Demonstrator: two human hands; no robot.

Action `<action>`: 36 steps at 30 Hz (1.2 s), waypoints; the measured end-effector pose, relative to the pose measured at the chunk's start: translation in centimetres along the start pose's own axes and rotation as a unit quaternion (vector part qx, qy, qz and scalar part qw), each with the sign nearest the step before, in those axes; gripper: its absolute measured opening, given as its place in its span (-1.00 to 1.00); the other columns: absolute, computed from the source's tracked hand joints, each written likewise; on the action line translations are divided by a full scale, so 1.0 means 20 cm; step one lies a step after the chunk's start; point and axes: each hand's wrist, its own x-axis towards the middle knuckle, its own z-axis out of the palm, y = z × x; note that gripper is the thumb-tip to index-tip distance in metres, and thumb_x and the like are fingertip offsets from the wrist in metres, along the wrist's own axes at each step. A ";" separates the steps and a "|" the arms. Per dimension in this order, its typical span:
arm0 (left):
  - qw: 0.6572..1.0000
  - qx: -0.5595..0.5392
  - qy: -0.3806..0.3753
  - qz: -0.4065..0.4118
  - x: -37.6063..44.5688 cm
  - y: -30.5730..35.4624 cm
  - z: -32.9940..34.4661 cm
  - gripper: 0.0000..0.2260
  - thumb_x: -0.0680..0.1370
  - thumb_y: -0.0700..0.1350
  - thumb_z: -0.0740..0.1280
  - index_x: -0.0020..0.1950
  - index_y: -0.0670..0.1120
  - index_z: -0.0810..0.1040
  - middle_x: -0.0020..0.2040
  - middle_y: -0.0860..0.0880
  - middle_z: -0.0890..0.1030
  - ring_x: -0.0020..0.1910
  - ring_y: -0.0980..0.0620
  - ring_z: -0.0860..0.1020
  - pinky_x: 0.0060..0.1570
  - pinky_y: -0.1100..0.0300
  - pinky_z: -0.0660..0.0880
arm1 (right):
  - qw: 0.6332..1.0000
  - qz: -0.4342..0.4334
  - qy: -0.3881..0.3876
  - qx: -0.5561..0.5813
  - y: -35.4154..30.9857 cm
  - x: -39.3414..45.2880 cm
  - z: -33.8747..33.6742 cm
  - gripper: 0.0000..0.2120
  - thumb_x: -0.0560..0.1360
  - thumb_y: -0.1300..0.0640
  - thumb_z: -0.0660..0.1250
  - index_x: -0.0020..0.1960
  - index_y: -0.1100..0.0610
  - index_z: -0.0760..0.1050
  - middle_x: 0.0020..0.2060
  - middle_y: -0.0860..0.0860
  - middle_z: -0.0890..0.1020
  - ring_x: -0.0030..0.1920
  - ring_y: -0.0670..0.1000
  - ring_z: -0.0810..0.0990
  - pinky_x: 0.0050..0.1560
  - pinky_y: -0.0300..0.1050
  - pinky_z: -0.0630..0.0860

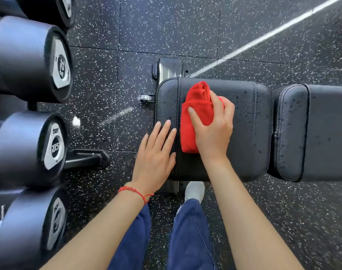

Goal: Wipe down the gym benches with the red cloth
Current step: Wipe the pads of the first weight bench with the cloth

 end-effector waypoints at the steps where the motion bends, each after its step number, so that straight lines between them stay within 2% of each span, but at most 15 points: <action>1: 1.000 -0.001 0.000 -0.004 0.00 0.01 0.00 -0.52 0.50 -0.10 0.13 0.42 -0.20 0.32 0.46 -0.17 0.26 0.44 -0.16 0.18 0.26 -0.14 0.32 | 1.000 -0.005 -0.004 0.000 0.00 0.03 0.00 -0.54 0.38 0.08 0.44 0.22 0.21 0.46 0.09 0.20 0.46 0.10 -0.01 0.41 0.13 -0.61 0.11; 5: 1.000 0.007 0.003 -0.015 0.00 0.03 0.01 -0.52 0.50 -0.11 0.12 0.42 -0.20 0.32 0.46 -0.17 0.27 0.44 -0.17 0.19 0.24 -0.15 0.35 | 1.000 -0.021 -0.018 0.008 0.02 0.07 0.00 -0.55 0.39 0.06 0.43 0.21 0.22 0.47 0.09 0.21 0.47 0.10 -0.03 0.39 0.14 -0.58 0.13; 9: 1.000 0.010 0.002 -0.016 0.00 0.03 0.00 -0.53 0.50 -0.11 0.12 0.41 -0.21 0.32 0.45 -0.18 0.28 0.43 -0.16 0.20 0.24 -0.14 0.33 | 0.999 -0.019 -0.032 0.005 0.05 0.00 -0.04 -0.55 0.42 -0.01 0.35 0.20 0.25 0.46 0.12 0.23 0.47 0.14 0.01 0.38 0.18 -0.33 0.27; 14: 0.999 0.019 -0.004 -0.027 0.00 0.05 -0.02 -0.53 0.52 -0.06 0.12 0.39 -0.21 0.34 0.44 -0.18 0.30 0.42 -0.15 0.21 0.26 -0.19 0.32 | 0.999 0.000 -0.052 0.004 0.15 -0.22 -0.19 -0.56 0.42 0.02 0.36 0.20 0.24 0.46 0.13 0.22 0.47 0.16 0.00 0.40 0.24 -0.38 0.23; 17: 0.999 0.009 0.014 -0.038 0.01 0.11 -0.02 -0.52 0.52 -0.04 0.11 0.40 -0.21 0.33 0.44 -0.19 0.29 0.43 -0.13 0.20 0.30 -0.17 0.24 | 0.998 -0.003 -0.060 -0.005 0.21 -0.35 -0.27 -0.57 0.44 0.00 0.34 0.22 0.19 0.42 0.15 0.18 0.45 0.17 0.00 0.41 0.26 -0.23 0.32; 22: 1.000 0.008 0.027 -0.003 0.02 0.21 0.03 -0.52 0.51 -0.06 0.14 0.41 -0.19 0.31 0.45 -0.17 0.29 0.44 -0.11 0.18 0.34 -0.10 0.13 | 0.998 0.009 -0.063 0.003 0.23 -0.35 -0.29 -0.55 0.47 -0.03 0.29 0.30 0.05 0.29 0.18 0.11 0.42 0.19 -0.01 0.41 0.20 -0.04 0.40; 25: 0.999 0.021 0.026 -0.004 0.03 0.24 0.06 -0.52 0.51 -0.06 0.15 0.41 -0.18 0.34 0.45 -0.17 0.29 0.44 -0.11 0.18 0.35 -0.11 0.10 | 0.998 0.000 -0.062 0.006 0.23 -0.28 -0.28 -0.50 0.48 -0.02 0.29 0.36 -0.02 0.22 0.19 0.12 0.41 0.18 0.02 0.43 0.18 -0.10 0.41; 27: 0.999 0.035 0.026 -0.005 0.05 0.25 0.08 -0.52 0.50 -0.06 0.15 0.40 -0.18 0.36 0.44 -0.18 0.30 0.44 -0.12 0.18 0.36 -0.12 0.07 | 0.998 -0.017 -0.060 0.001 0.23 -0.20 -0.27 -0.54 0.49 0.01 0.28 0.36 -0.05 0.25 0.17 0.15 0.41 0.15 0.02 0.42 0.16 -0.14 0.38; 33: 0.997 0.061 0.037 -0.007 0.05 0.25 0.12 -0.51 0.50 -0.06 0.14 0.41 -0.17 0.32 0.45 -0.18 0.28 0.45 -0.14 0.17 0.37 -0.15 0.07 | 0.999 -0.010 -0.047 -0.001 0.23 0.12 -0.23 -0.61 0.49 0.07 0.32 0.30 0.07 0.41 0.15 0.22 0.41 0.12 0.10 0.45 0.14 -0.23 0.29; 36: 0.997 0.068 0.041 -0.004 0.05 0.25 0.12 -0.51 0.50 -0.06 0.14 0.42 -0.17 0.31 0.45 -0.18 0.28 0.45 -0.14 0.17 0.37 -0.15 0.06 | 0.999 -0.013 -0.045 0.004 0.26 0.12 -0.25 -0.61 0.49 0.08 0.32 0.30 0.08 0.41 0.15 0.22 0.41 0.14 0.04 0.41 0.15 -0.38 0.22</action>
